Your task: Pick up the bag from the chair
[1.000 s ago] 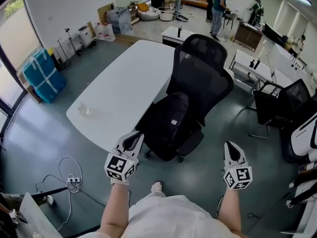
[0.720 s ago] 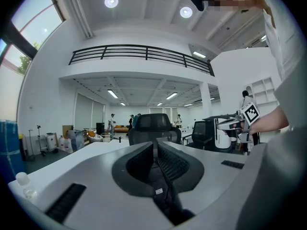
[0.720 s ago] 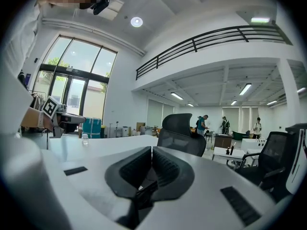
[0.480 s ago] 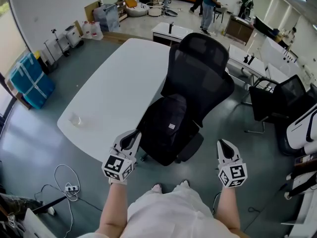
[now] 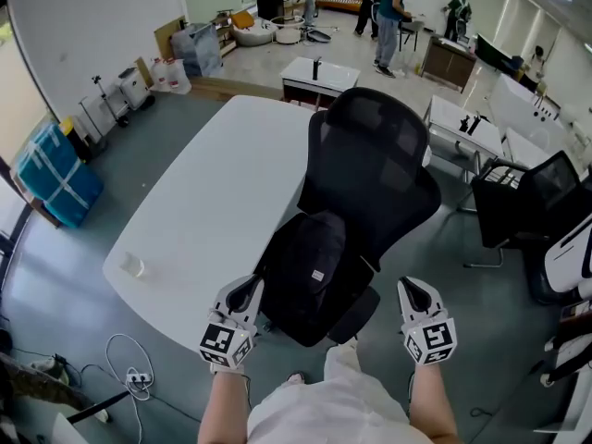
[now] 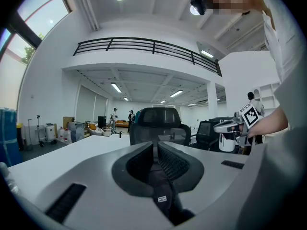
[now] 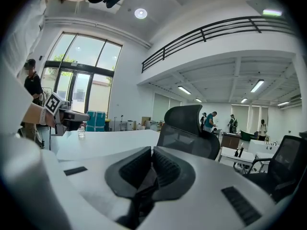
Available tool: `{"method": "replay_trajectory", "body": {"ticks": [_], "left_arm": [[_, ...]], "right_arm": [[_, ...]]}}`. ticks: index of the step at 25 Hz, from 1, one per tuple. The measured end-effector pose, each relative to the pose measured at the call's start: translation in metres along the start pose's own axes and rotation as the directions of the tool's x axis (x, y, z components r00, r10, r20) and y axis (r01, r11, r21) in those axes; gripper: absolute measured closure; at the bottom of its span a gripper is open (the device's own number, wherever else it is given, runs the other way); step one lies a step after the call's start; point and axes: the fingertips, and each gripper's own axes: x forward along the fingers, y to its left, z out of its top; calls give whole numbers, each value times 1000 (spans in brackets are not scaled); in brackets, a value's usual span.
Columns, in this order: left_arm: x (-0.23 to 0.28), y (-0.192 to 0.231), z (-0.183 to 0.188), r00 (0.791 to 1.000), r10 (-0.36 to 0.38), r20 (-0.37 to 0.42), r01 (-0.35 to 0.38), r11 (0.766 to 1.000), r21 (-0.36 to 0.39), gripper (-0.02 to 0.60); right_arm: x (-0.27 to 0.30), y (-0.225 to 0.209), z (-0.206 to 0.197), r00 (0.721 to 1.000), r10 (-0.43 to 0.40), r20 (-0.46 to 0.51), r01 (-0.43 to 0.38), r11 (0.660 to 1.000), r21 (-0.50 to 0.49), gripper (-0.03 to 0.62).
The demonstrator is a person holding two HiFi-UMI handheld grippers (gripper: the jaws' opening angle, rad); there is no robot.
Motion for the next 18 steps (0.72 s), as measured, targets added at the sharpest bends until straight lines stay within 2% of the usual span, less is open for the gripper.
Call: {"method": "replay_trajectory", "body": {"ticks": [3, 10, 18], "left_arm": [[28, 6, 0, 1000, 17, -3, -17, 1000, -6, 534], [83, 10, -8, 998, 44, -49, -45, 999, -18, 534], [119, 5, -18, 990, 104, -91, -108, 993, -39, 534]], "right_arm": [[28, -19, -4, 1000, 19, 2, -19, 1000, -3, 572], [80, -41, -23, 992, 122, -31, -123, 992, -1, 572], [116, -48, -42, 966, 252, -65, -252, 968, 6, 572]]}}
